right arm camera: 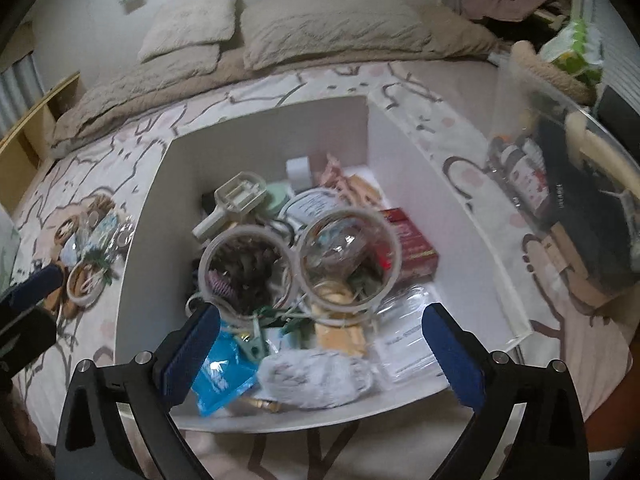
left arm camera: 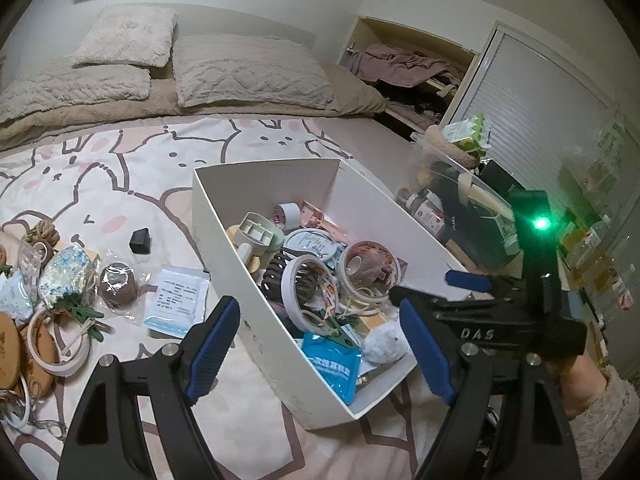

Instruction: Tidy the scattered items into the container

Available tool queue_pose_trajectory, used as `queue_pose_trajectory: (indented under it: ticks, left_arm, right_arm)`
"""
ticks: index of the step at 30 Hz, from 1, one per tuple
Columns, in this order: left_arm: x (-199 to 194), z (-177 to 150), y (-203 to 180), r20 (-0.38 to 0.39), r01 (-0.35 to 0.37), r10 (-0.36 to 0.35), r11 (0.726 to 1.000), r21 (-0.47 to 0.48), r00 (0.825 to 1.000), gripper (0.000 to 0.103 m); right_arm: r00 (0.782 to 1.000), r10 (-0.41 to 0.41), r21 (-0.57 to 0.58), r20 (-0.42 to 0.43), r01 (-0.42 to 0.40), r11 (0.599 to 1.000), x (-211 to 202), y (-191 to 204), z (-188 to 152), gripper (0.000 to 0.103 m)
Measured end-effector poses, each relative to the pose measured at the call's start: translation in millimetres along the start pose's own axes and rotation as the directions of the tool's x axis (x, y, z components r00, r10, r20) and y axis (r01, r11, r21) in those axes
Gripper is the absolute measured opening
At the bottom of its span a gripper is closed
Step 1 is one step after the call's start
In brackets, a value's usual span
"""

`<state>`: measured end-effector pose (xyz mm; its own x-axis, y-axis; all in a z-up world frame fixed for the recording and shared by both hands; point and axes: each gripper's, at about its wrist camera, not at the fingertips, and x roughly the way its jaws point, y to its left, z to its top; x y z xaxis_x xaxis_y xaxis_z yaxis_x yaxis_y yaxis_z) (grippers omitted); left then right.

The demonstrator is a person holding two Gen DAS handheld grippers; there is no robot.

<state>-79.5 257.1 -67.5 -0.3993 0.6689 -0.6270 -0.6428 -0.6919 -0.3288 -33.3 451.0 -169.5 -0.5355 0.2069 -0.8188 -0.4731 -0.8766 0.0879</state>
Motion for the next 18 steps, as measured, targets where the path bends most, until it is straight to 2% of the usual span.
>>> queue_pose_trajectory:
  ticks: [5, 18]
  left_arm:
    - [0, -1, 0, 0.0, -0.006, 0.006, 1.0, 0.006, 1.0, 0.082]
    - [1, -2, 4, 0.005, -0.035, 0.035, 0.999, 0.014, 0.999, 0.082]
  right_arm:
    - [1.0, 0.001, 0.045, -0.001, -0.001, 0.999, 1, -9, -2, 0.103]
    - [1.0, 0.012, 0.064, 0.002, -0.012, 0.998, 0, -16, -6, 0.103]
